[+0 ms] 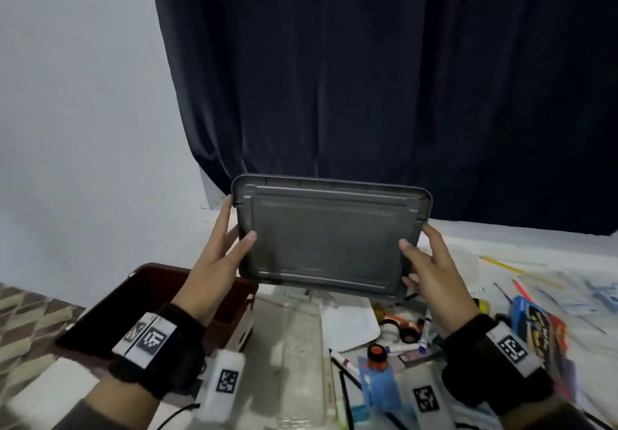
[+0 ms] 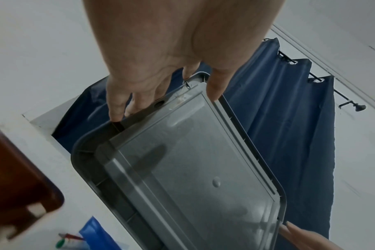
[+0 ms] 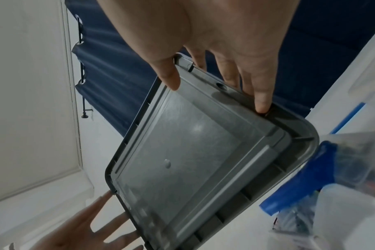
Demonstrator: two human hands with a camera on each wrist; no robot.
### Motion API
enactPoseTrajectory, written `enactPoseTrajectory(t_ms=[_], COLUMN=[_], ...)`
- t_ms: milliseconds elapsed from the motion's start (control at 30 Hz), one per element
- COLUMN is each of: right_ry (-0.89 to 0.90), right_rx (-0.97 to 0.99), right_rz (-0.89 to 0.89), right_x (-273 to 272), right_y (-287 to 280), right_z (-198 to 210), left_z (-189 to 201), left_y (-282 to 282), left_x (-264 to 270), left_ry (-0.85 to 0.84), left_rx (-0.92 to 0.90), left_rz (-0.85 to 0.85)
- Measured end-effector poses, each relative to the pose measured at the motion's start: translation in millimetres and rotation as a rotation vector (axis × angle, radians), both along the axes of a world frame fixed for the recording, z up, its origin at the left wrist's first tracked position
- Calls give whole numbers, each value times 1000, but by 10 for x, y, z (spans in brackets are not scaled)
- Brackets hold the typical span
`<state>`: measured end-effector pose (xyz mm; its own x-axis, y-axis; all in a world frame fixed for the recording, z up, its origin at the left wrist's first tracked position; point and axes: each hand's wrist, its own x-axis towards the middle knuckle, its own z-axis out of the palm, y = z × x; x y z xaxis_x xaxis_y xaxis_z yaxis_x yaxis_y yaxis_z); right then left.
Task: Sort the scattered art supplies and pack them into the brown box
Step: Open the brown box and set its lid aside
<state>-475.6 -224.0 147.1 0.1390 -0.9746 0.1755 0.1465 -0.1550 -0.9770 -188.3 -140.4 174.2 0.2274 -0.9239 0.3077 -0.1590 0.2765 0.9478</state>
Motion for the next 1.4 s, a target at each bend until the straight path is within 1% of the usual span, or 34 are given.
enactPoseTrajectory(t_ms=[100, 200, 300, 433, 533, 700, 800, 900, 1000, 1067, 1200, 1233, 1300, 1400], right_ry=[-18, -4, 0, 12, -5, 87, 136, 169, 255, 336, 420, 485, 599, 650], right_rx=[17, 33, 38, 36, 35, 36, 72, 139, 131, 103, 65, 31, -29, -71], right_rz=[31, 54, 30, 18, 51, 73, 98, 106, 79, 42, 4, -4, -29, -79], right_x=[374, 724, 1071, 1511, 1800, 2200, 2359, 2485, 2563, 2592, 2575, 2555, 2518, 2521], right_y=[17, -7, -84, -240, -349, -473, -484, -482, -478, -457, -352, -309, -209, -48], right_z=[-13, -93, -167, -174, -133, -150, -189, -246, -343, -387, -471, -499, -538, -554], left_z=[42, -22, -56, 64, 156, 92, 34, -27, -107, -174, -317, -353, -392, -422], left_y=[32, 54, 47, -31, -127, -245, -331, -419, -503, -548, -552, -546, -535, -512], left_x=[371, 710, 1037, 1498, 1855, 2400, 2721, 2993, 3184, 3300, 3531, 3581, 3643, 3703], left_ry=[0, -4, -42, -63, -94, -125, -200, -292, -377, -395, -424, -425, -416, -387], left_rx=[10, 43, 69, 98, 110, 209, 269, 345, 383, 407, 490, 500, 507, 493], left_rz=[19, 50, 68, 53, 38, 28, 19, -44, -99, -115, -230, -250, -270, -277])
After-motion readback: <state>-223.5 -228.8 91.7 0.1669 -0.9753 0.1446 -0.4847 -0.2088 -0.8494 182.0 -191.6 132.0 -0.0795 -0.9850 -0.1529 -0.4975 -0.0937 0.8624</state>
